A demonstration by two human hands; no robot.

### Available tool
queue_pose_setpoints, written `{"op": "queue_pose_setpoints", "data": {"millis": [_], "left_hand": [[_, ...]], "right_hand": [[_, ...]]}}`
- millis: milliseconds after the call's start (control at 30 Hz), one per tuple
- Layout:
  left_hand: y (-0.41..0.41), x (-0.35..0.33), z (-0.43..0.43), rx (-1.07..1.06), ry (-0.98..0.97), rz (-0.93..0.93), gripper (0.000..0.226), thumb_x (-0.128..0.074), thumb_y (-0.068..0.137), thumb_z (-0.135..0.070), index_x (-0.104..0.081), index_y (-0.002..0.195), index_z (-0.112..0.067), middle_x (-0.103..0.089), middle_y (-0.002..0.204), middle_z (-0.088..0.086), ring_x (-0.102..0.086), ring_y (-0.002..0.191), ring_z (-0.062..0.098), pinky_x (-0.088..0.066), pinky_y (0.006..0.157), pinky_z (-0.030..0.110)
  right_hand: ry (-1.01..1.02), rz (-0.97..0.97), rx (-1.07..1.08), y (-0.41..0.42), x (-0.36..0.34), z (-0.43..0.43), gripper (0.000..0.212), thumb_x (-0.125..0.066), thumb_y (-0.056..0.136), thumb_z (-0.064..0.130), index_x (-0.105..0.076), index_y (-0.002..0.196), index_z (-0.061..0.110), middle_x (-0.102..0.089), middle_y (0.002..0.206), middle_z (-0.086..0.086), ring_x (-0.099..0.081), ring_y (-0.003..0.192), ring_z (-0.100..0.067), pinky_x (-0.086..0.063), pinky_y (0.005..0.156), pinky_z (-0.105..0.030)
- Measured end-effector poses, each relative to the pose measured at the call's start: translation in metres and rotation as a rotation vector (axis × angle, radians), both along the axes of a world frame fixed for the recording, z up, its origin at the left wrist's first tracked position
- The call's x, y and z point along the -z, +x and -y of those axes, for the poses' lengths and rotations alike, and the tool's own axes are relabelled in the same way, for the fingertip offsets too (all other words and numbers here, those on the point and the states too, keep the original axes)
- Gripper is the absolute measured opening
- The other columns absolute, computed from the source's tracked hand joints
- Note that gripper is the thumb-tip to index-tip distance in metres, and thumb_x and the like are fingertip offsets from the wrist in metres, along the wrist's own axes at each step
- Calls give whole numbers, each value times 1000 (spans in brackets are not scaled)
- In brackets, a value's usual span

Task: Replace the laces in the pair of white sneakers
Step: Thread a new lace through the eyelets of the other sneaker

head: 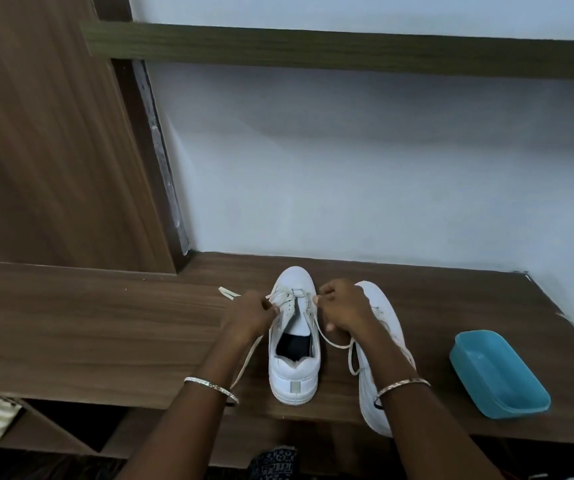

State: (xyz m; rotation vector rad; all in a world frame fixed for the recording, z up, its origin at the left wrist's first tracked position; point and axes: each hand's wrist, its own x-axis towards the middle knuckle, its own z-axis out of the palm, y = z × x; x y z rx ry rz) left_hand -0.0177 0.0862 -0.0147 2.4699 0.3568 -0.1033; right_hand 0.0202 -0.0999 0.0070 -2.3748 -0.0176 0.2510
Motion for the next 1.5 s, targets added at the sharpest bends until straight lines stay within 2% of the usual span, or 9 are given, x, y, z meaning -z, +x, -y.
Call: {"op": "queue_pose_setpoints", "data": {"millis": [133,300,500,700,833,933,1067,1300,1500], "left_hand": [[8,13,5,-24,-17,4,23,-63,90,-36,-73,97,-17,-72,100,5,-66,99,24,-49,79,31],[16,24,8,-58,-49,47,18,-63,88,-37,-69,100,-25,-71,104,-1,-64,102,20,-45,78,29],[18,29,12,-106,-90,124,14,-61,88,-30,-69,99,-25,-69,104,-1,-64,100,20,-50,84,32],[22,32,11,-162,-90,154,20,-60,88,-30,-66,105,-23,-70,107,2,-65,102,26,-53,89,39],[24,34,8,-253,28,114,25,-56,89,-30,-61,112,-21,-66,115,4,-61,109,30,-49,92,43],[26,37,8,-275,70,34,34,-57,89,-35,-53,117,-16,-63,118,8,-58,115,33,-45,96,44],[27,41,6,-266,27,-11,32,-57,90,-43,-62,114,-22,-66,117,5,-58,116,30,-43,100,44],[25,41,1,-244,-225,177,22,-60,94,-25,-61,74,-17,-65,77,0,-62,79,24,-42,62,25],[16,20,3,-282,-1038,167,38,-43,105,-22,-65,80,-5,-66,66,4,-55,56,15,-46,54,25]], "right_hand": [[-105,85,48,21,42,-18,21,-64,91,39,-72,97,19,-73,96,0,-69,89,-24,-53,80,-33],[78,213,177,22,48,-15,18,-67,90,33,-69,76,22,-71,74,7,-69,67,-20,-55,68,-33],[974,201,359,8,16,18,13,-65,92,10,-70,82,7,-68,73,1,-68,67,-16,-51,60,-26],[1580,105,199,-7,-26,58,27,-49,67,10,-52,40,14,-46,46,-4,-55,52,-21,-42,86,-40],[1085,-101,84,-9,-22,61,43,-50,84,14,-45,42,10,-37,37,-11,-43,37,-24,-47,64,-38],[567,-106,59,-3,-6,48,29,-67,91,26,-62,70,6,-61,58,-20,-58,46,-28,-53,53,-37],[114,49,-5,10,24,20,23,-76,82,29,-65,100,20,-67,85,6,-66,85,-16,-56,82,-36],[-10,182,74,16,46,-17,17,-69,89,26,-76,84,11,-75,84,-4,-69,85,-24,-56,78,-38],[227,247,285,14,45,-8,15,-72,87,22,-74,75,14,-73,71,1,-69,75,-18,-55,73,-33]]}}
